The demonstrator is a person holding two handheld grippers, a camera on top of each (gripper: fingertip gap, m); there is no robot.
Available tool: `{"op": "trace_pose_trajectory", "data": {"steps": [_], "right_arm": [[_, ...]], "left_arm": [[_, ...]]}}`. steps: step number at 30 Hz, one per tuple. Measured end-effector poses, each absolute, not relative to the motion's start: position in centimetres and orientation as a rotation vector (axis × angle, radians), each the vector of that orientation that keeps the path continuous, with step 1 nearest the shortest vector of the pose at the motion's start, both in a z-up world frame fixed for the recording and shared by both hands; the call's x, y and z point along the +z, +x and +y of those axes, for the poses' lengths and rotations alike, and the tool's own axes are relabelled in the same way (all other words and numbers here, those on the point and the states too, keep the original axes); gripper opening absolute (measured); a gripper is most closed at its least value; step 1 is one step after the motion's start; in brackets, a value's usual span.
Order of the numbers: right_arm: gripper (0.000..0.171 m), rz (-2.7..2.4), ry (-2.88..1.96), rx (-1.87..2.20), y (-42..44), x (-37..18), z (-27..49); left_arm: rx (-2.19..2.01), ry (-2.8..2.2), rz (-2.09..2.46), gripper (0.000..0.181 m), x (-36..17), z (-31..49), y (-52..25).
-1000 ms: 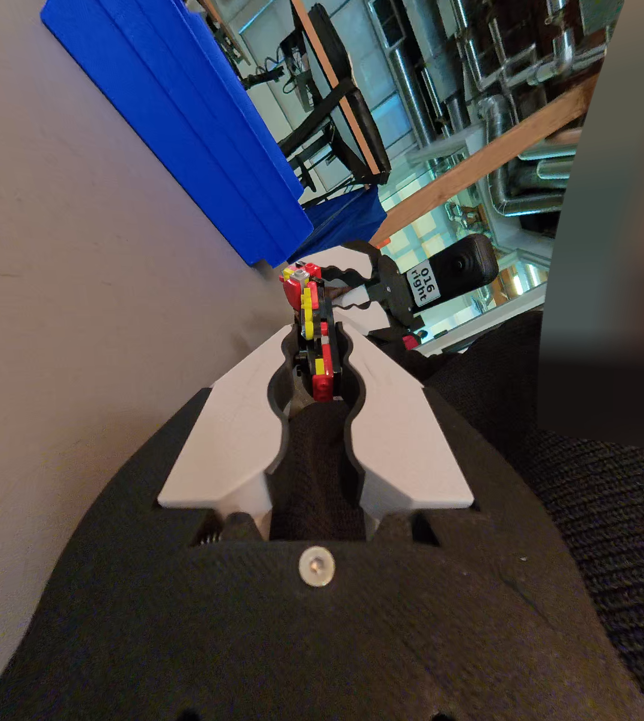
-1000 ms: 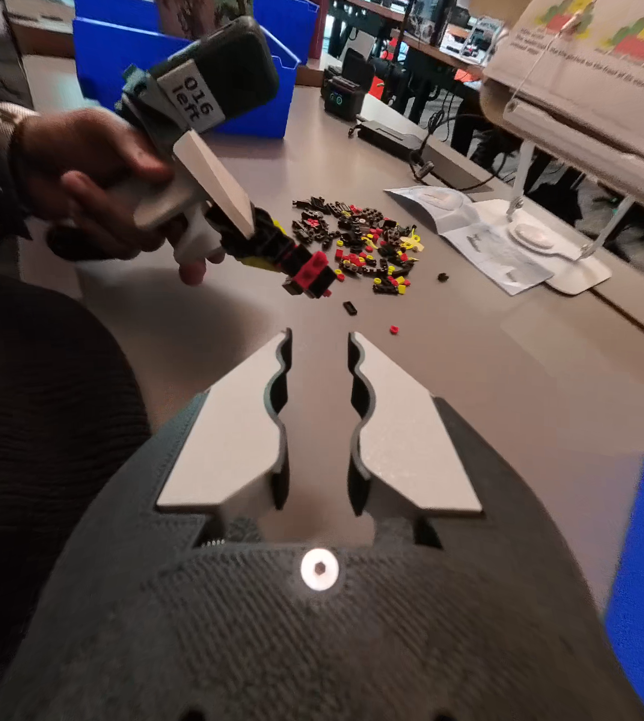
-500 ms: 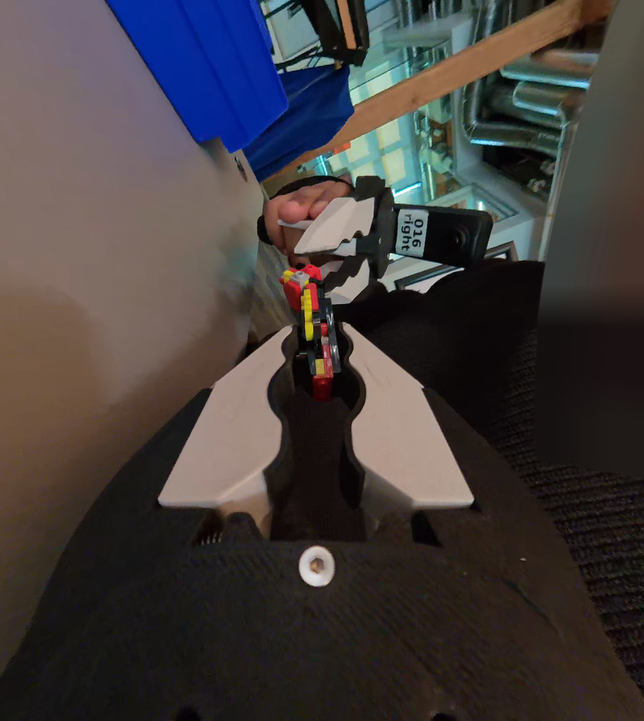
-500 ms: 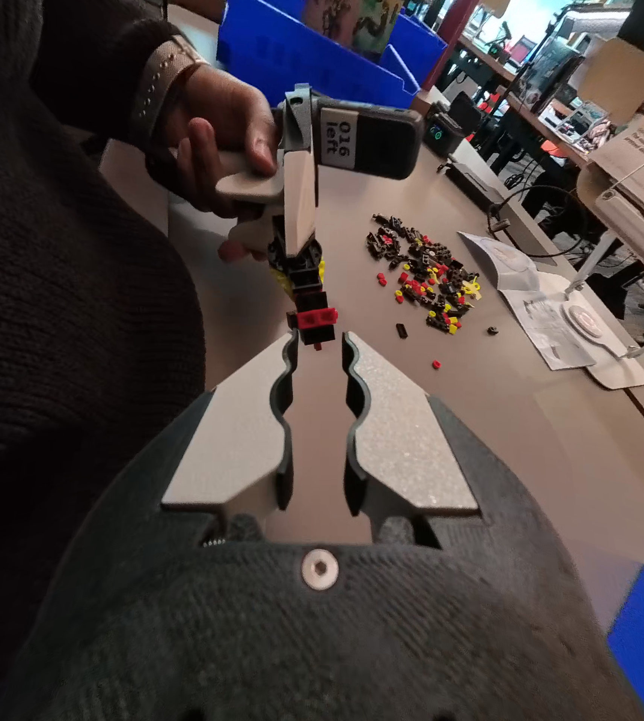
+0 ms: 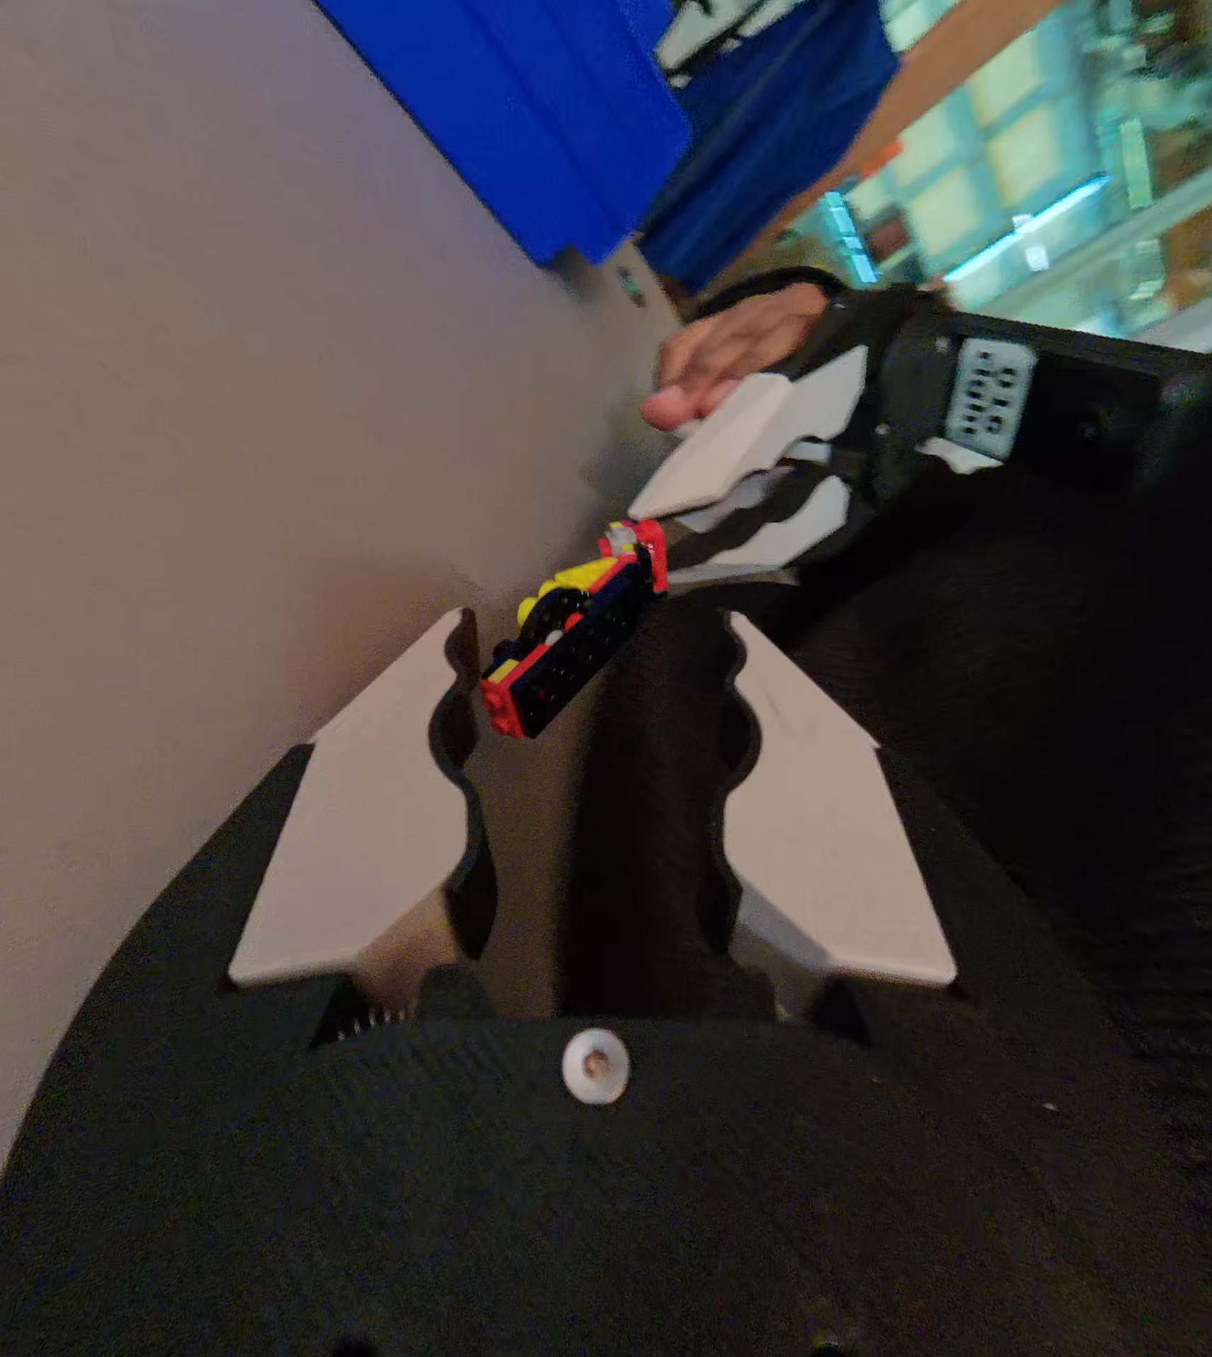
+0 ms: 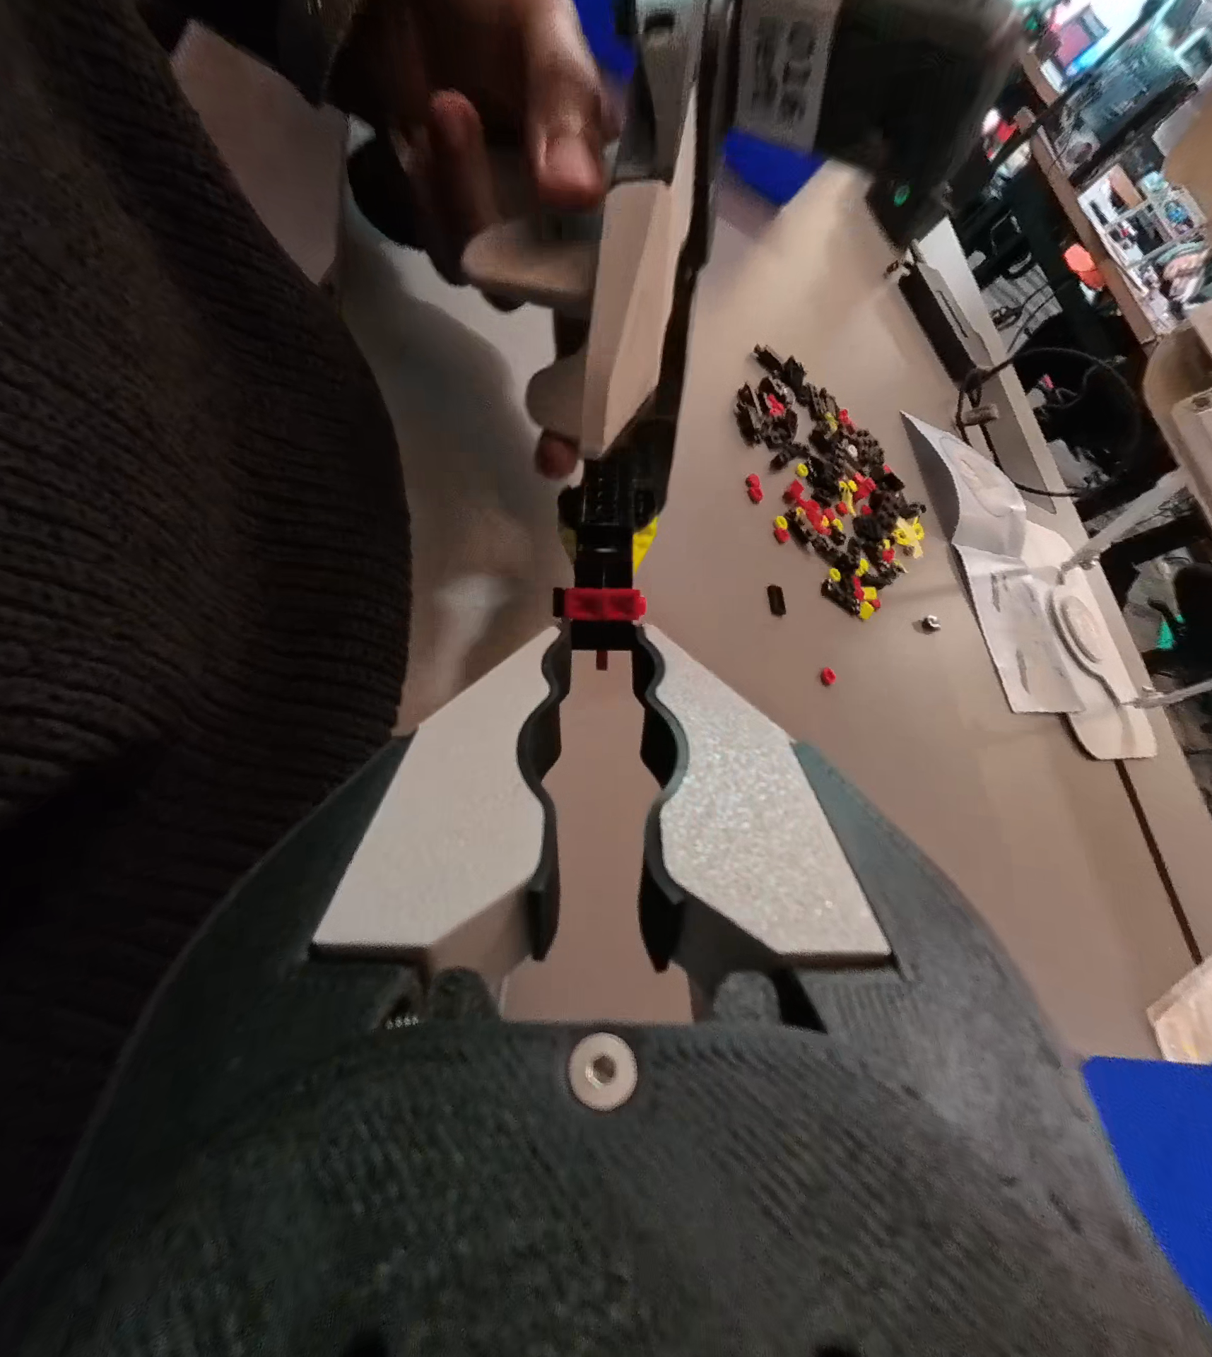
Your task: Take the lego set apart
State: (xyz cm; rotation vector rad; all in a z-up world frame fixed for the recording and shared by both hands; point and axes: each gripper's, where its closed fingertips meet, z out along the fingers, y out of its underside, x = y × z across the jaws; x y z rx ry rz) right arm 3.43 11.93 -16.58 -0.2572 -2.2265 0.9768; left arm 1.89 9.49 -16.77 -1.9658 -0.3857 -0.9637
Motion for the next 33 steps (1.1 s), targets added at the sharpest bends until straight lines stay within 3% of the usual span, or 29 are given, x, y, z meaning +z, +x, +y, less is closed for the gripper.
{"op": "trace_pose_trajectory", "data": {"steps": [9,15,25,33], "right_arm": [[0.015,-2.253,-0.143,0.912,4.3,-17.4,10.3],[0.015,-2.259,-0.216,1.031,4.5,-16.6,10.1],[0.015,-2.261,-0.926,1.622,3.1,-14.7,11.1],[0.014,-2.127,-1.456,2.066,2.5,-14.3,10.8]], "left_arm": [[-0.714,-2.133,-0.249,0.061,-18.8,11.1,3.7],[-0.446,-2.032,0.003,0.057,-16.8,11.4,3.6],[-0.202,-1.982,0.209,0.063,-15.8,11.4,4.6],[0.188,-1.975,0.303,0.023,-16.0,11.9,3.0]]}}
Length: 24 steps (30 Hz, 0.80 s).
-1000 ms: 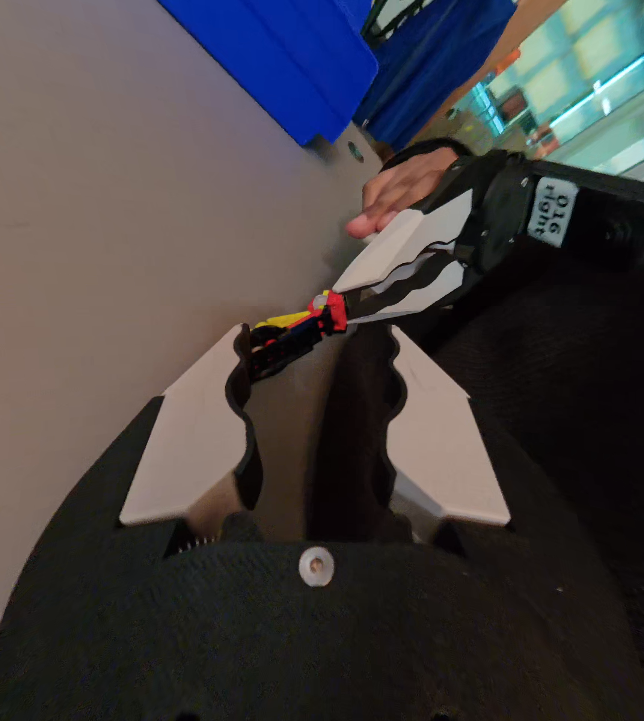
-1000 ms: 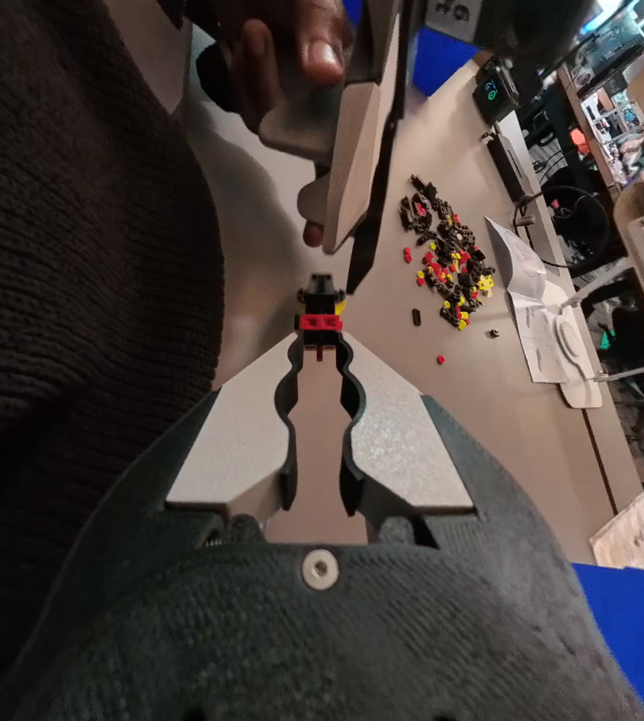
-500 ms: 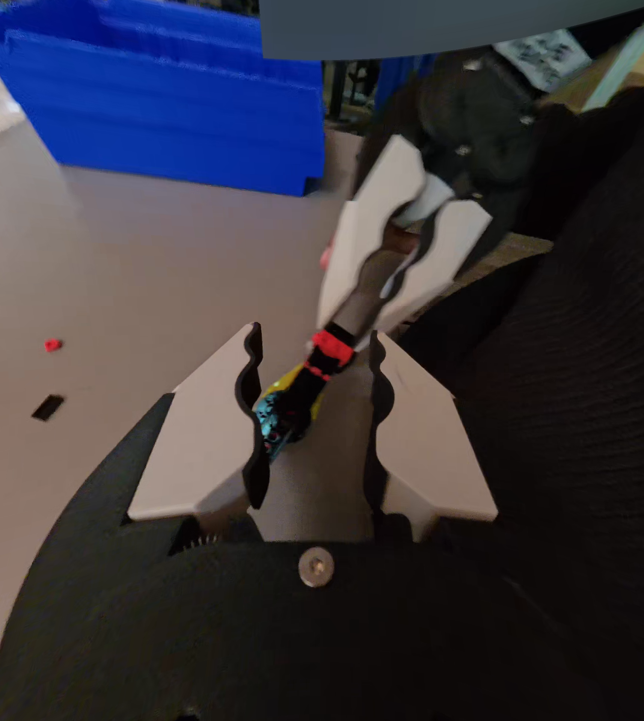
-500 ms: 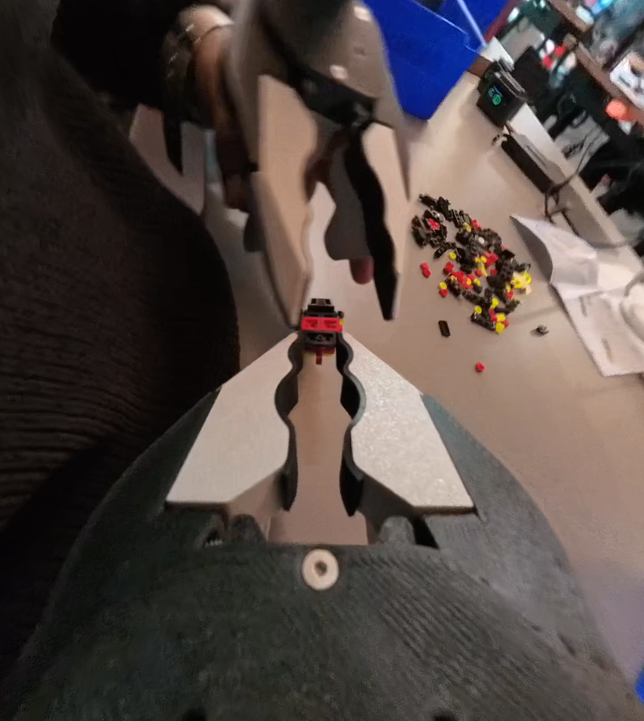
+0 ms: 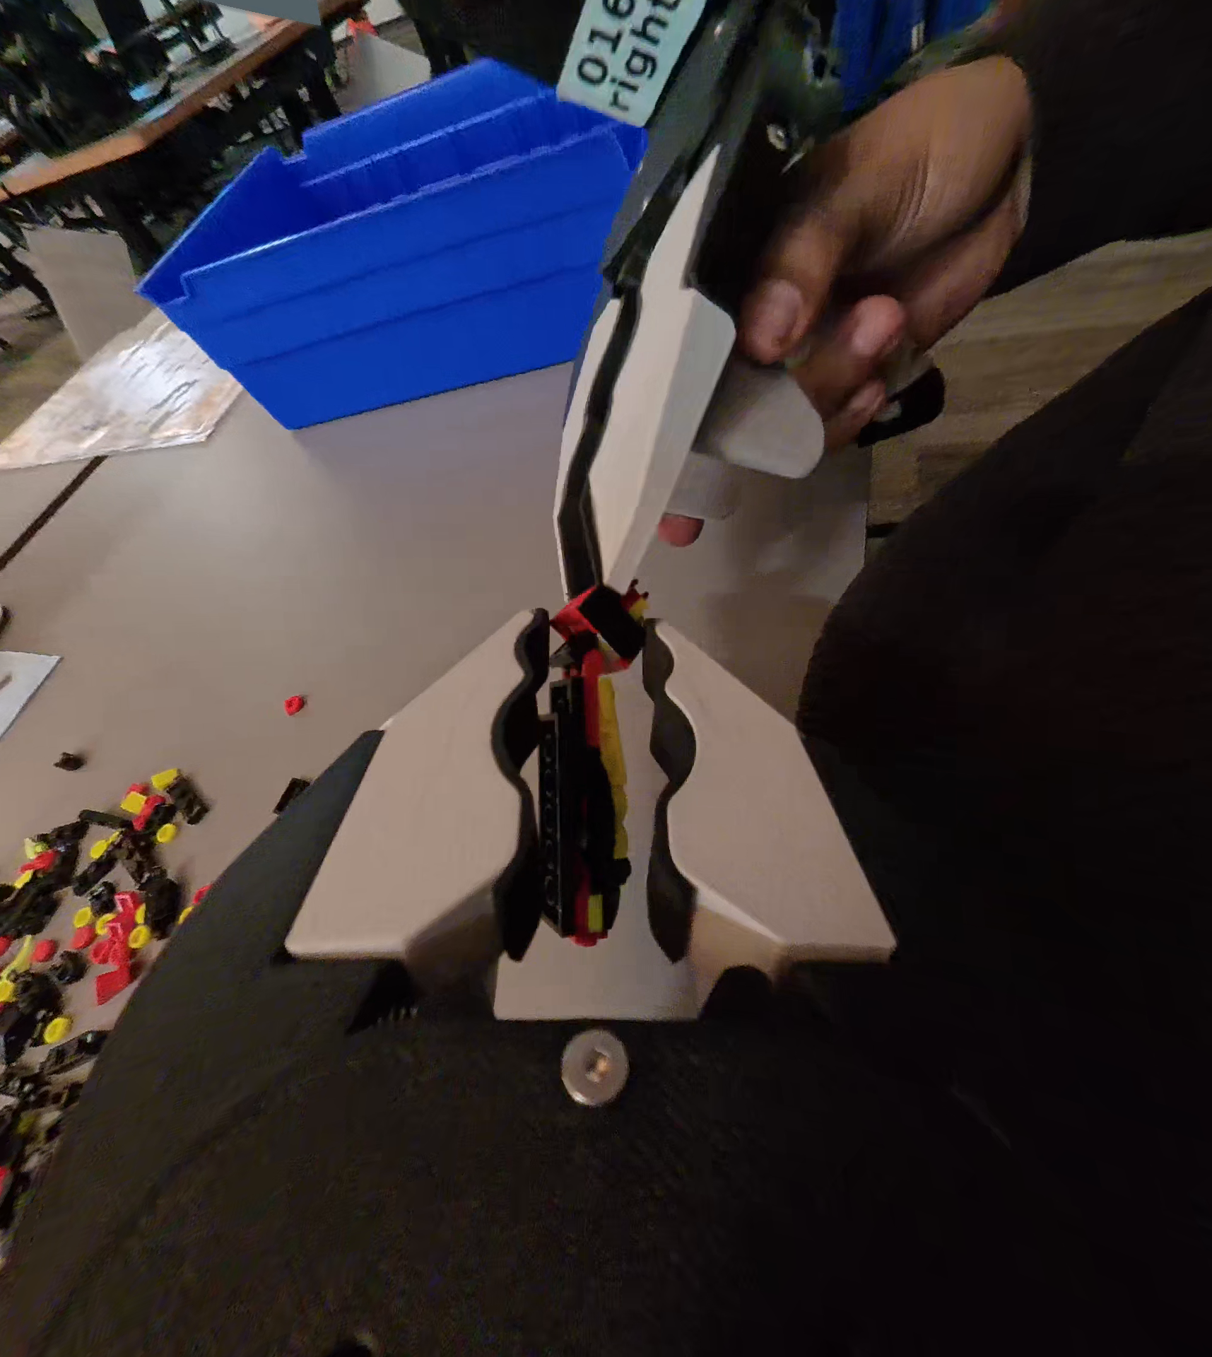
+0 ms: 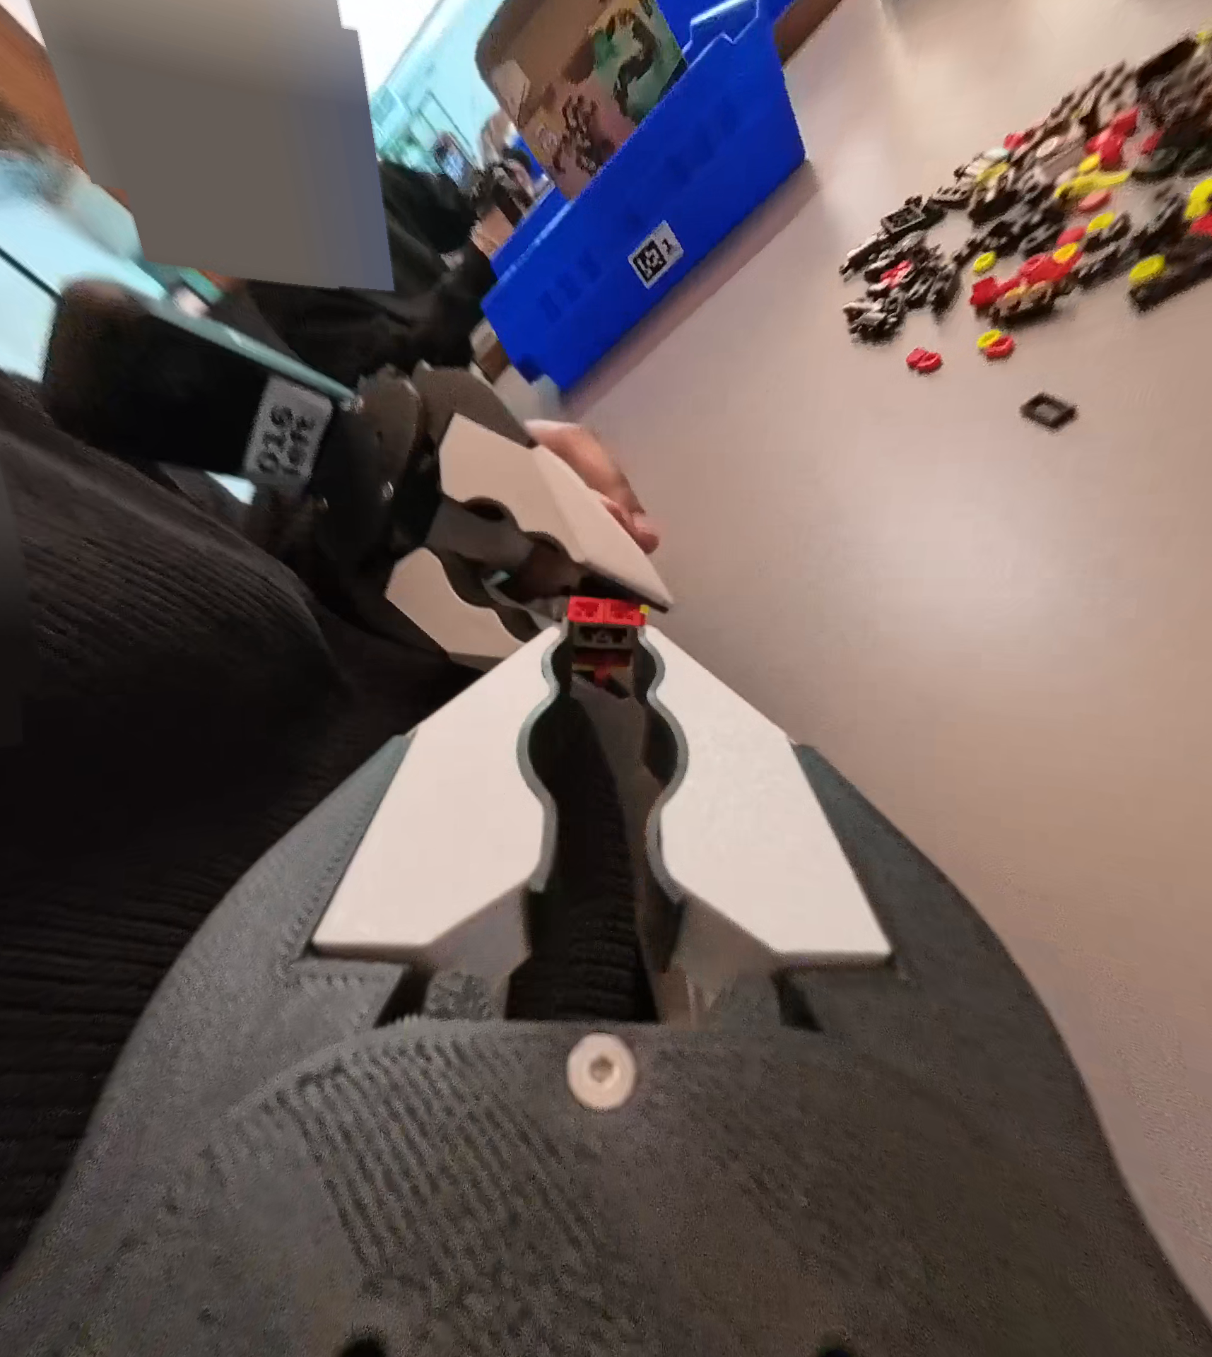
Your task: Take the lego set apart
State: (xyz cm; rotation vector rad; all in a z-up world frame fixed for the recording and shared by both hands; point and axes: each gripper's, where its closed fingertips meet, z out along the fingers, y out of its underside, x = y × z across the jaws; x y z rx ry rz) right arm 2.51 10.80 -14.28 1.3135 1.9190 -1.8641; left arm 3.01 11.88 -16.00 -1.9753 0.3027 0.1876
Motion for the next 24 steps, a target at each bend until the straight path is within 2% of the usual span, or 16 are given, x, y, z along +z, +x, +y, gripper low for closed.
{"op": "trace_pose_trajectory", "data": {"steps": [10,12,24], "right_arm": [[0.015,1.631,1.447,-1.832,1.7,-14.8,11.3],[0.033,1.574,1.489,-1.879,1.0,-14.4,12.2],[0.032,1.454,1.503,-1.793,1.3,-15.4,11.6]], "left_arm": [[0.298,-2.049,0.310,0.019,-16.7,11.9,2.2],[0.259,-2.073,0.258,0.019,-17.0,11.8,1.9],[0.191,-2.080,0.215,0.019,-16.9,11.8,1.8]]}}
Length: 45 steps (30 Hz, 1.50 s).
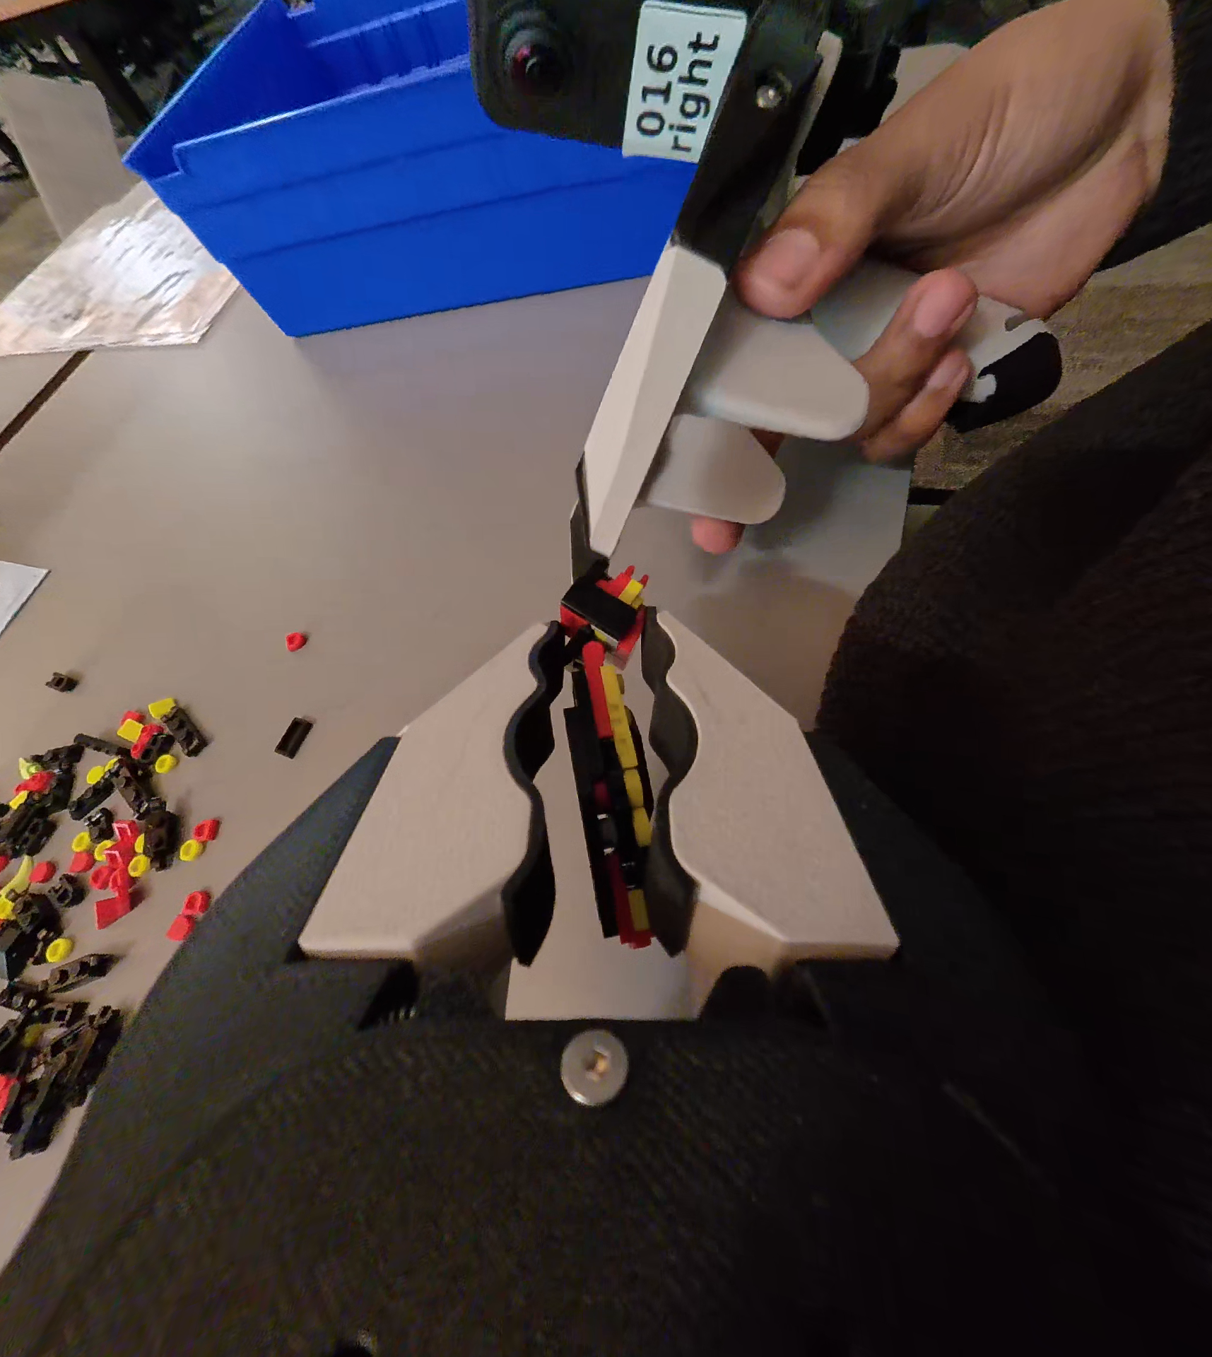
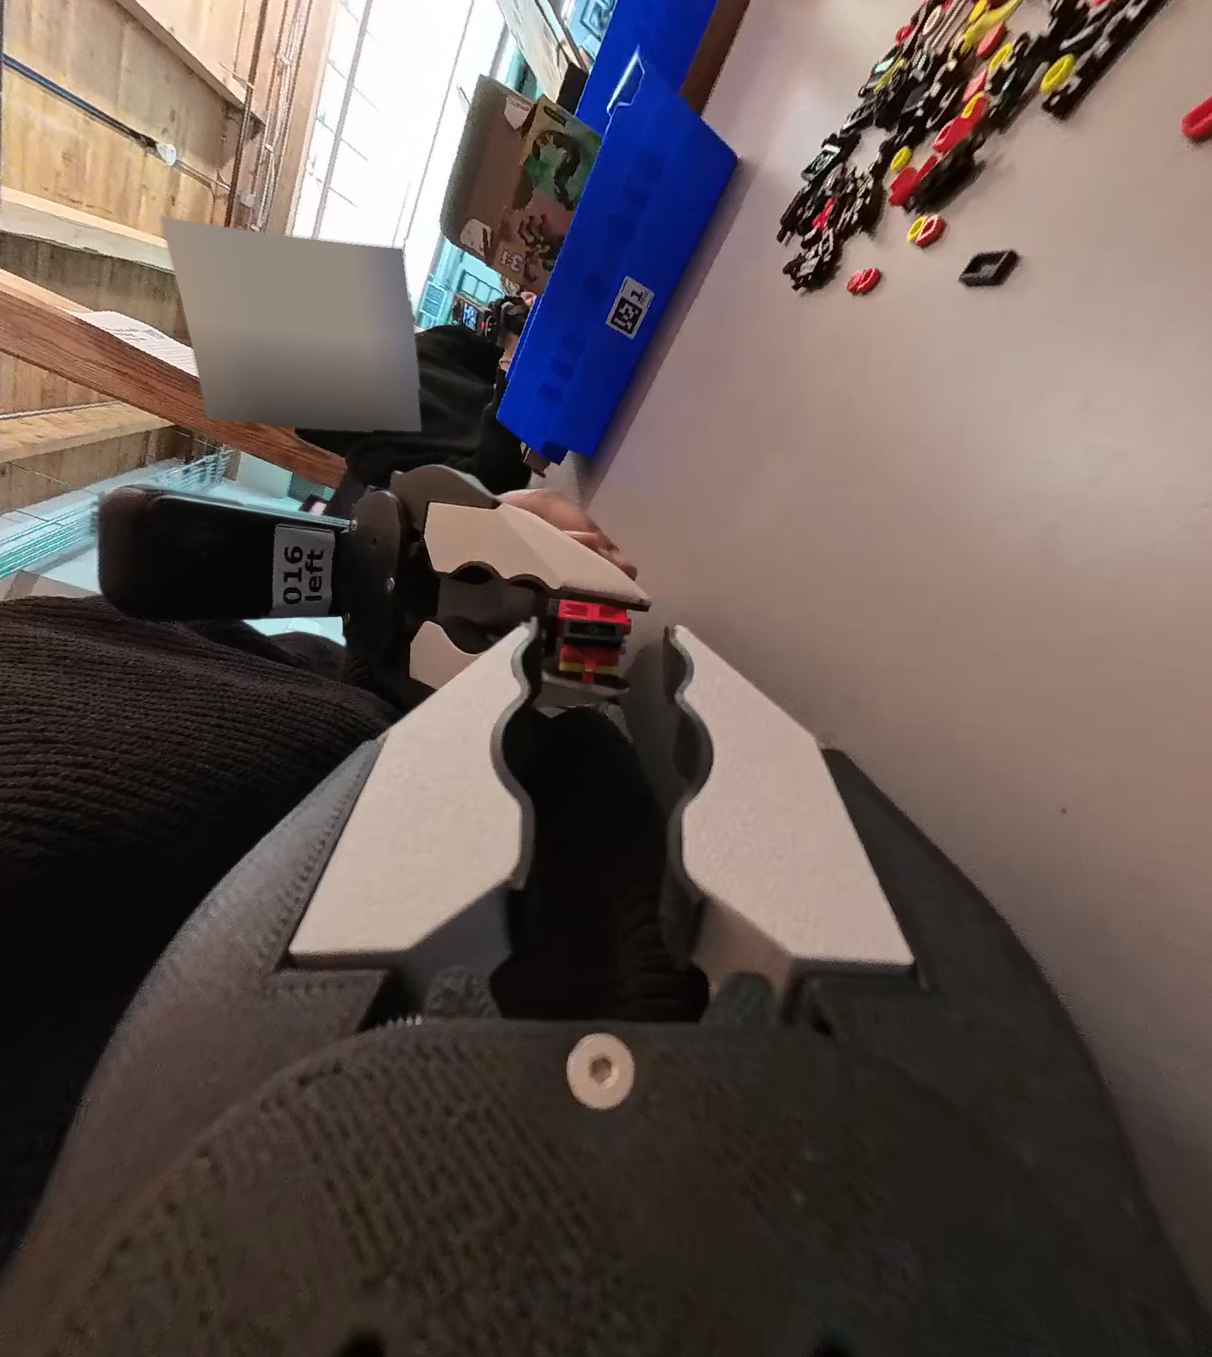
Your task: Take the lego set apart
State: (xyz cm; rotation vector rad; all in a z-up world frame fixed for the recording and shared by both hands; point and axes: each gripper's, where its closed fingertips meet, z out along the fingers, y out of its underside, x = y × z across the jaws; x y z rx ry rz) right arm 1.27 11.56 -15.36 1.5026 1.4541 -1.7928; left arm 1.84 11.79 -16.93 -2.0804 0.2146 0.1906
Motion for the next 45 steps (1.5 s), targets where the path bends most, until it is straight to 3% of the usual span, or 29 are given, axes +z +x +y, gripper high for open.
{"op": "trace_pose_trajectory", "data": {"steps": [6,13,16,19,22,27,35,37,45], "right_arm": [[0.014,1.391,1.476,-1.799,1.4,-15.1,11.0],[0.014,1.407,1.481,-1.823,1.3,-15.0,11.0],[0.014,1.238,1.627,-1.965,-0.9,-14.0,14.8],[0.015,1.508,1.731,-1.878,-0.7,-16.3,16.2],[0.015,1.478,1.638,-1.950,-0.8,-14.5,14.9],[0.015,1.843,1.724,-1.803,-2.3,-17.6,15.3],[0.028,2.341,1.679,-1.663,-9.5,-19.7,13.2],[0.042,2.387,1.706,-1.746,-10.9,-18.3,13.6],[0.042,2.418,1.810,-1.792,-6.8,-15.2,17.5]], "left_arm": [[0.178,-2.077,0.203,0.019,-16.8,11.9,2.0],[0.231,-2.076,0.252,0.019,-16.8,11.8,1.9],[0.145,-2.072,0.378,0.019,-17.4,11.8,5.1],[0.501,-2.001,0.386,0.019,-15.3,12.0,2.3],[0.283,-2.054,0.207,0.019,-16.1,11.5,1.1],[0.079,-1.992,0.031,0.019,-14.8,11.6,0.3],[-0.244,-1.919,-0.194,0.019,-14.4,11.0,-0.4],[-0.291,-1.904,-0.240,0.019,-14.3,10.7,-0.7],[-0.339,-1.924,-0.297,0.019,-14.9,10.1,-1.2]]}}
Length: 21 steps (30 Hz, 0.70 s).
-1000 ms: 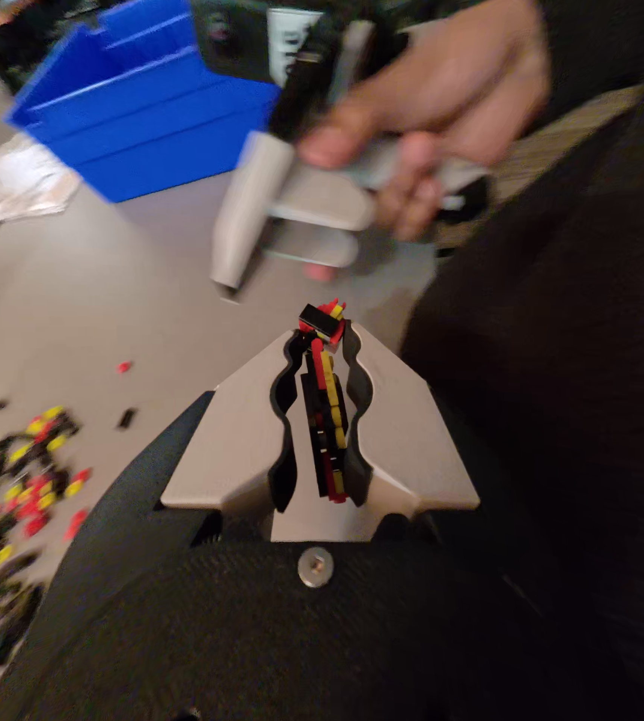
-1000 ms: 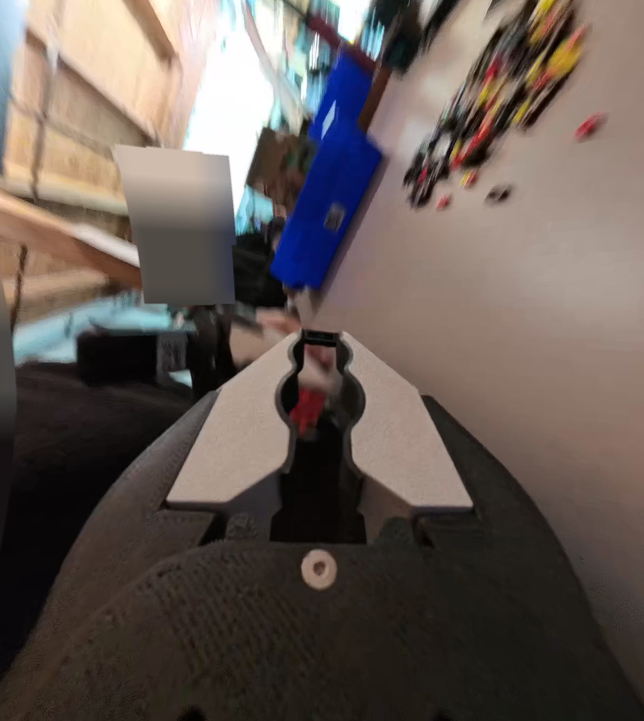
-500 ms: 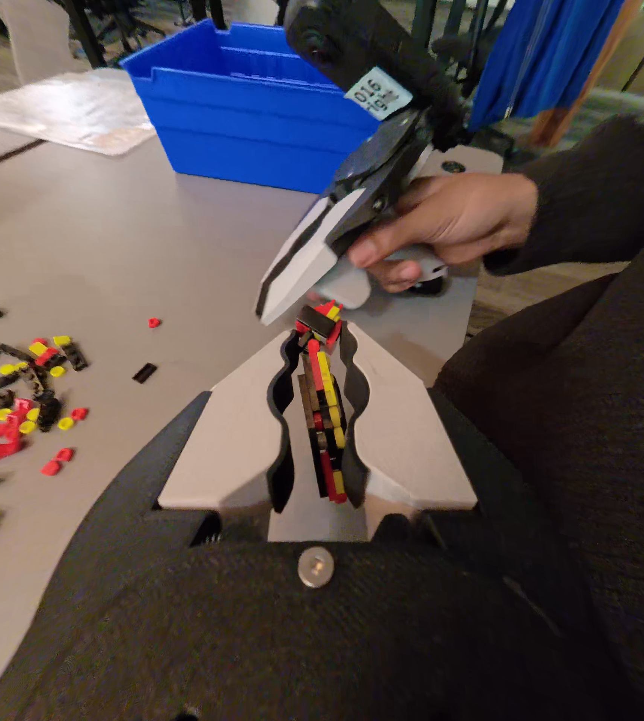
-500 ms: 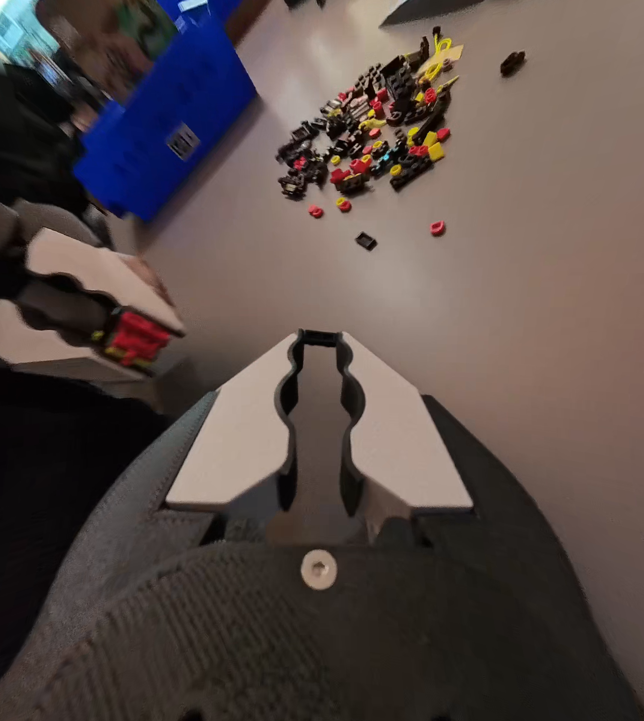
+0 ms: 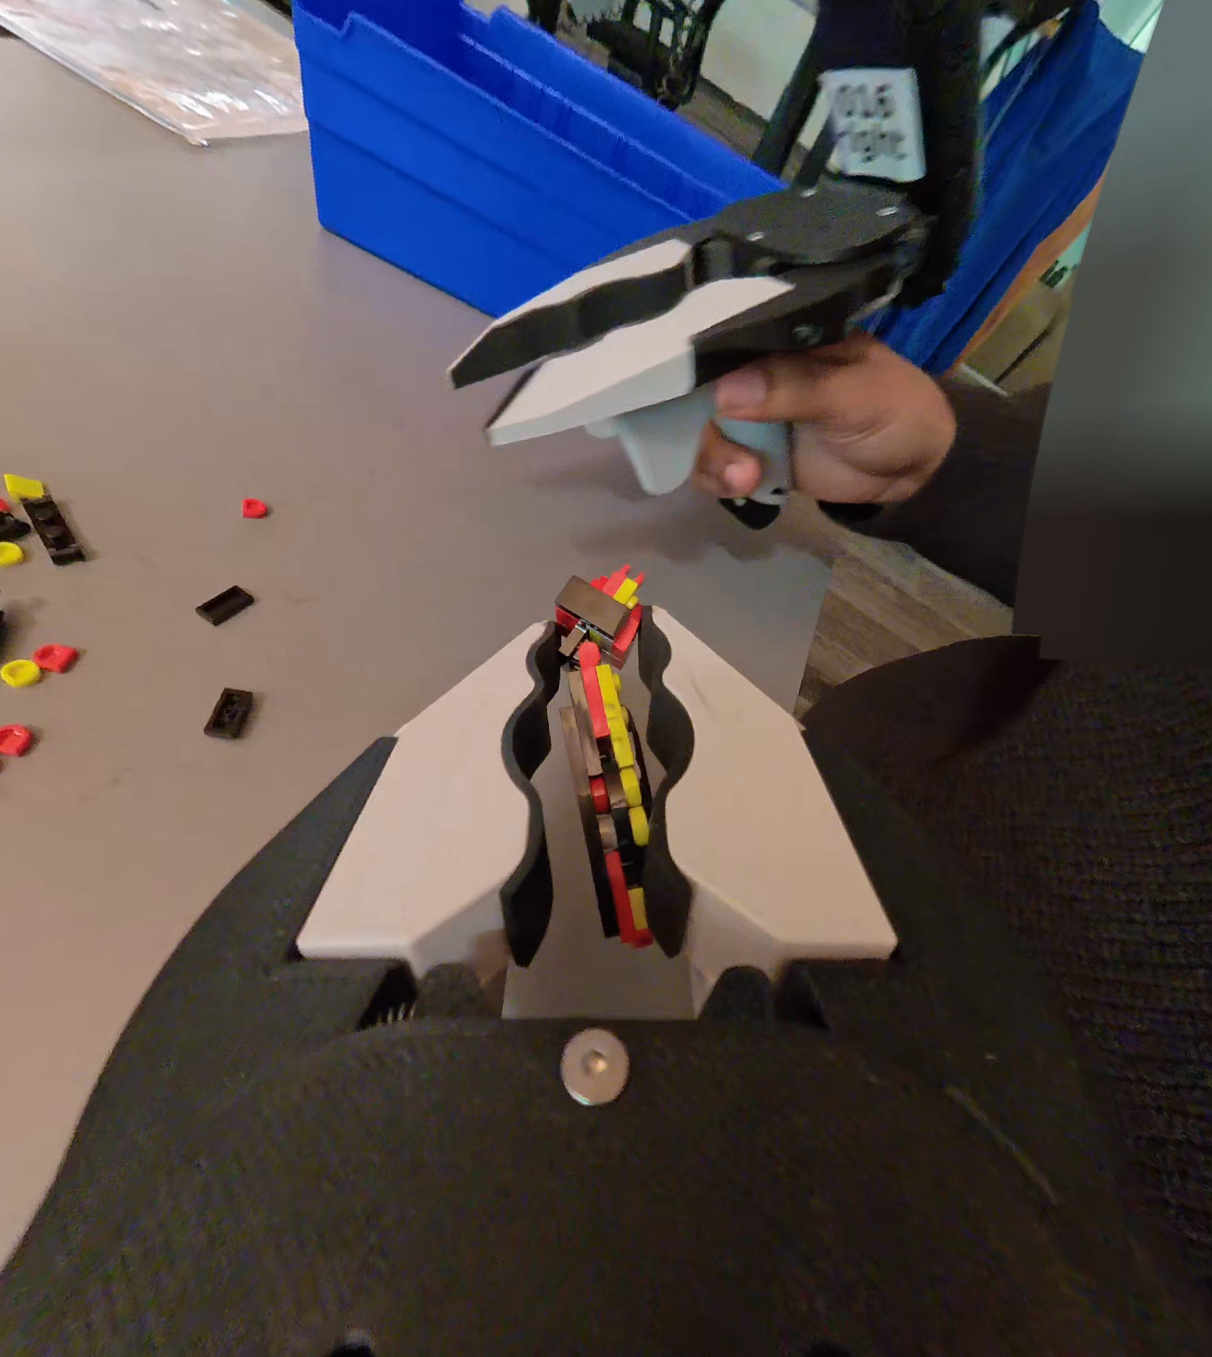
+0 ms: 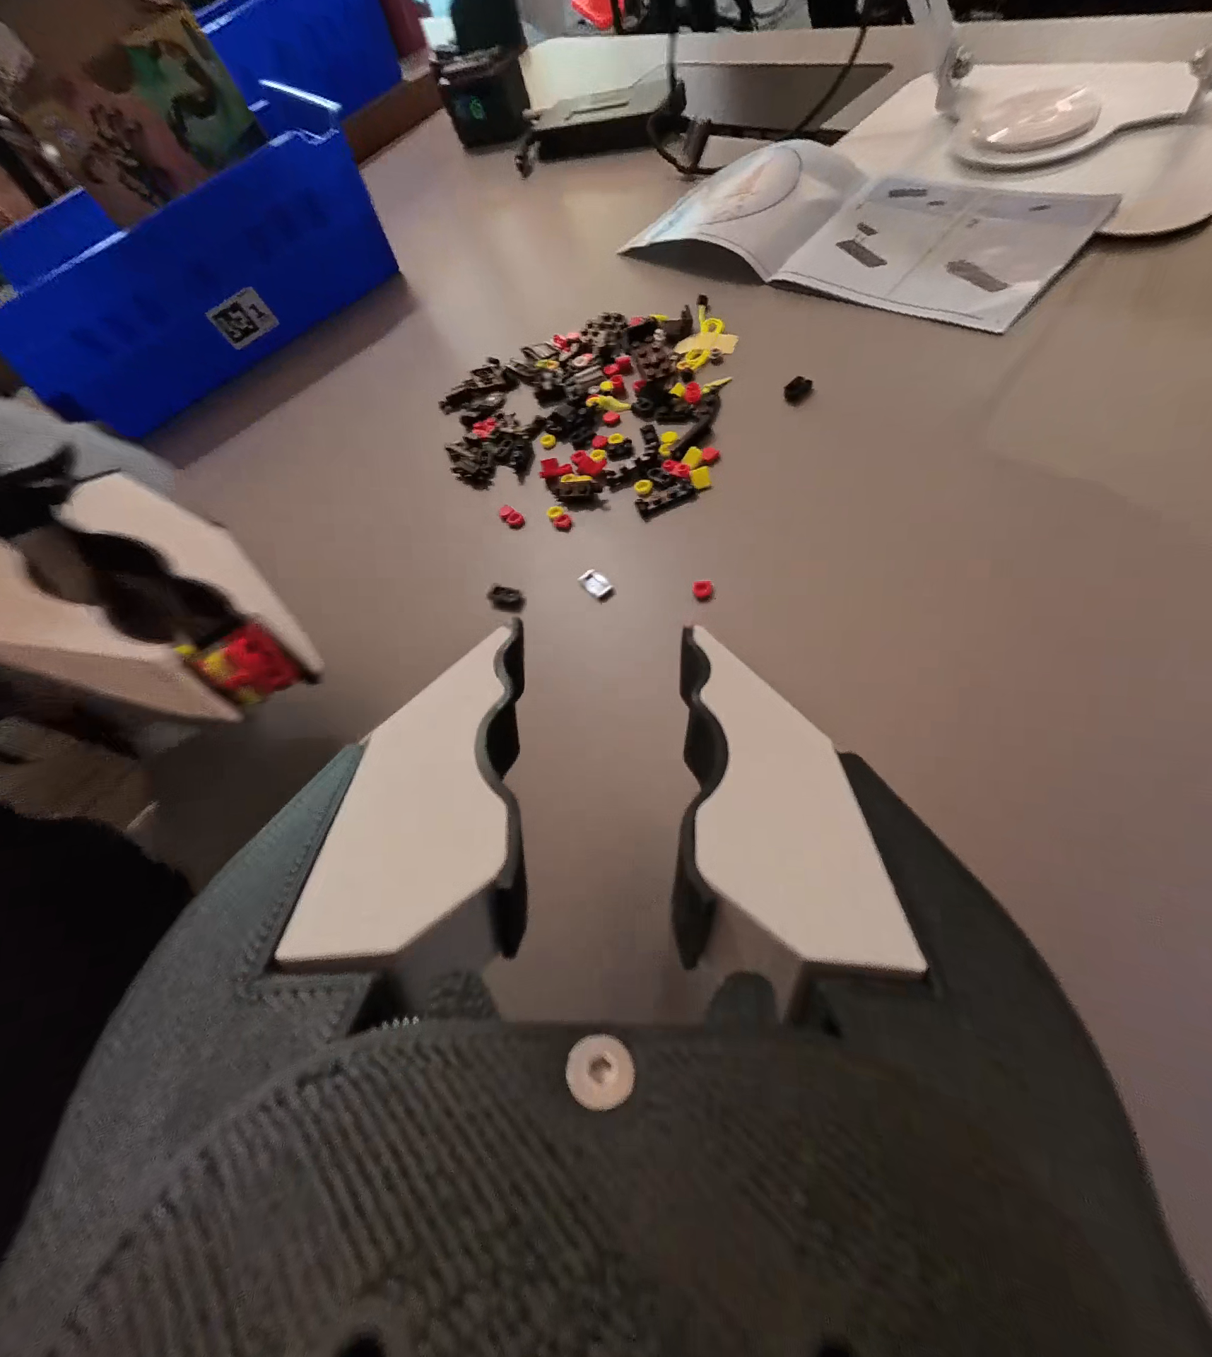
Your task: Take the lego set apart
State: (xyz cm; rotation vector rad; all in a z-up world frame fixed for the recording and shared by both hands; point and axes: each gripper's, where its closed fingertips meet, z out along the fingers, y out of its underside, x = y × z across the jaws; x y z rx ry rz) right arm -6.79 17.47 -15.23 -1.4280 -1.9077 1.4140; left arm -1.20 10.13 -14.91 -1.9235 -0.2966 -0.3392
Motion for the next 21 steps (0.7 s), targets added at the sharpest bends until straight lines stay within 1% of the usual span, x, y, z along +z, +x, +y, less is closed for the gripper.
{"op": "trace_pose_trajectory", "data": {"steps": [3,7,10,12,17,21], "right_arm": [[0.041,-1.967,-1.298,1.500,-3.9,-14.3,15.2],[0.041,-2.123,-1.024,1.512,-0.7,-14.5,11.6],[0.032,-2.181,-0.848,1.457,0.0,-14.8,10.2],[0.029,-2.222,-0.846,1.468,0.4,-15.3,9.8],[0.032,-2.314,-0.937,1.588,1.3,-15.8,9.4],[0.031,-2.252,-0.990,1.711,1.0,-14.7,9.5]], "left_arm": [[-0.339,-1.962,-0.299,0.019,-15.7,10.3,-1.1],[-0.317,-2.023,-0.251,0.019,-16.7,10.5,-0.4],[-0.329,-2.070,-0.200,0.019,-17.5,10.8,0.6],[-0.288,-2.112,-0.153,0.019,-18.1,10.8,1.0],[-0.192,-2.142,-0.039,0.018,-18.4,10.8,1.8],[-0.228,-2.147,-0.031,0.018,-18.6,10.8,2.3]]}}
